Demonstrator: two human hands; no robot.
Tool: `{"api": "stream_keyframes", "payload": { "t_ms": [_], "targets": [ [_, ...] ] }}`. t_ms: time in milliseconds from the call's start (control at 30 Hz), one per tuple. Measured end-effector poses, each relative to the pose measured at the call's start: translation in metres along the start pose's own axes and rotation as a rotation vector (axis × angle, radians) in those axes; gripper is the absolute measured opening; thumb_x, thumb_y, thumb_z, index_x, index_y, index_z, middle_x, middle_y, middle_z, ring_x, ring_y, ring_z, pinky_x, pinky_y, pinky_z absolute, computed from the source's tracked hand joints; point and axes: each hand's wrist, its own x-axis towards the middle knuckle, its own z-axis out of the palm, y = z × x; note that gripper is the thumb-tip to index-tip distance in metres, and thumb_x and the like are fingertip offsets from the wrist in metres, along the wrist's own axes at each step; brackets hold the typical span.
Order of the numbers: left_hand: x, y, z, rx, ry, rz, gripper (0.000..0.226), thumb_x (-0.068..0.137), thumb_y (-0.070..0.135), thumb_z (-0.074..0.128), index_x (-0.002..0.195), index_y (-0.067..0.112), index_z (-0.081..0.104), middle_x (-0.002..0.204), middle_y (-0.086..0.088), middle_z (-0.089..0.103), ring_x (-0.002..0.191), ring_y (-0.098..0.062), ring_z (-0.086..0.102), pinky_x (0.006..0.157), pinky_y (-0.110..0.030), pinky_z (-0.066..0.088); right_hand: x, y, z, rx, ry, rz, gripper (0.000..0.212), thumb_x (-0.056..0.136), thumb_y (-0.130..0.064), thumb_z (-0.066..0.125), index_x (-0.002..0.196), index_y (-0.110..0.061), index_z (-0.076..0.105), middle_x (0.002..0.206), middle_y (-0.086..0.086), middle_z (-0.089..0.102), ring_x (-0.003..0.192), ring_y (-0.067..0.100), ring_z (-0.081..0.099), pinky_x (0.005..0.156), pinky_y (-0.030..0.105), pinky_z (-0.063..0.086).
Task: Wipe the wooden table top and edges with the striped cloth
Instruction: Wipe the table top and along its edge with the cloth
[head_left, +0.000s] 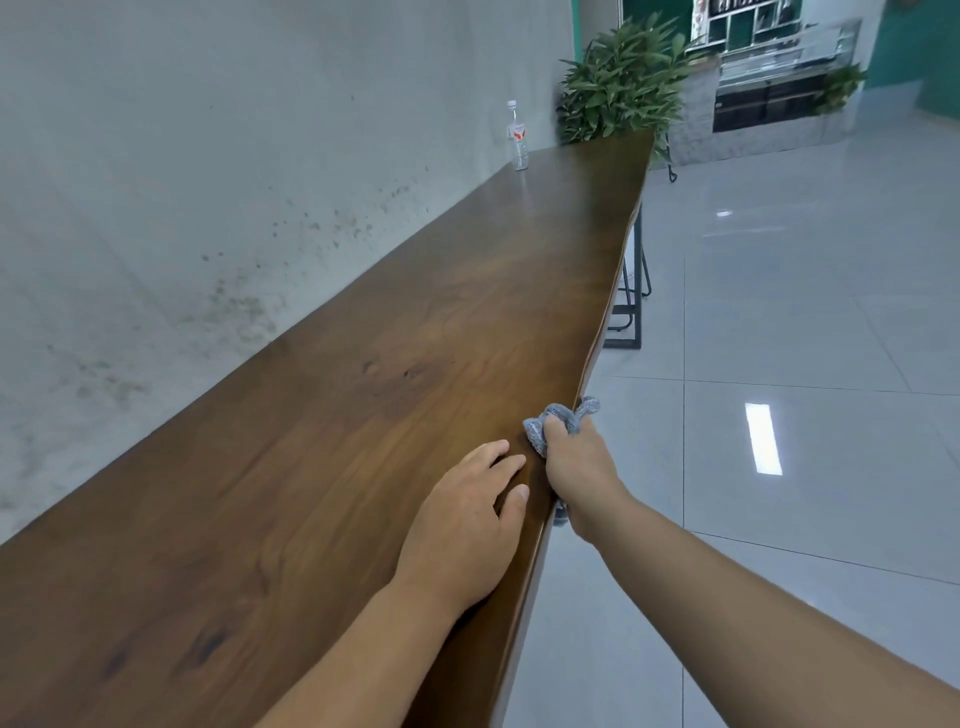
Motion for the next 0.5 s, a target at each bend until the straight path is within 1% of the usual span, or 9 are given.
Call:
{"api": "stream_keyframes", "payload": {
  "t_ms": [100, 167, 233, 333, 500],
  "targets": [
    [0.000, 0.000, 0.000, -0.011, 0.008, 0.000, 0.043, 0.102, 0.039, 0.033, 0.144, 0.033, 0.040, 0.153, 0.019, 0.028, 0.139, 0.004, 0.021, 0.109, -0.014, 0.014, 0.016, -0.007, -0.001, 0.013, 0.014, 0.002, 0.055, 0.100, -0.043, 0.034, 0.150, -0.020, 0.033, 0.142, 0.009, 0.049, 0.125, 0.029, 0.049, 0.105, 0.045, 0.041],
    [0.000, 0.000, -0.001, -0.016, 0.007, -0.001, 0.043, 0.102, 0.038, 0.034, 0.143, 0.032, 0.041, 0.152, 0.018, 0.030, 0.139, 0.003, 0.022, 0.111, -0.016, 0.017, 0.025, -0.012, -0.002, 0.043, 0.029, 0.011, 0.056, 0.100, -0.042, 0.036, 0.150, -0.018, 0.032, 0.141, 0.009, 0.049, 0.125, 0.030, 0.049, 0.108, 0.046, 0.039],
    [-0.001, 0.001, -0.002, -0.017, -0.004, -0.006, 0.043, 0.102, 0.038, 0.033, 0.144, 0.032, 0.041, 0.153, 0.017, 0.029, 0.140, 0.002, 0.022, 0.112, -0.019, 0.018, 0.027, -0.016, -0.004, 0.057, 0.026, 0.015, 0.056, 0.100, -0.041, 0.037, 0.150, -0.017, 0.032, 0.140, 0.009, 0.049, 0.124, 0.029, 0.049, 0.108, 0.047, 0.039],
    [-0.004, 0.000, -0.005, -0.010, -0.045, 0.005, 0.044, 0.102, 0.038, 0.033, 0.146, 0.032, 0.037, 0.154, 0.018, 0.025, 0.141, 0.001, 0.019, 0.113, -0.020, 0.018, 0.019, -0.015, -0.004, 0.093, 0.011, 0.023, 0.055, 0.099, -0.042, 0.037, 0.150, -0.022, 0.031, 0.140, 0.008, 0.049, 0.123, 0.029, 0.049, 0.108, 0.047, 0.039],
    [-0.023, -0.006, -0.010, 0.006, -0.072, 0.027, 0.046, 0.102, 0.042, 0.032, 0.147, 0.036, 0.031, 0.155, 0.021, 0.020, 0.141, 0.003, 0.017, 0.107, -0.014, 0.012, -0.019, 0.006, 0.000, 0.055, -0.039, 0.040, 0.053, 0.100, -0.045, 0.034, 0.149, -0.027, 0.032, 0.137, 0.005, 0.051, 0.121, 0.026, 0.051, 0.104, 0.046, 0.043]
  ]
}}
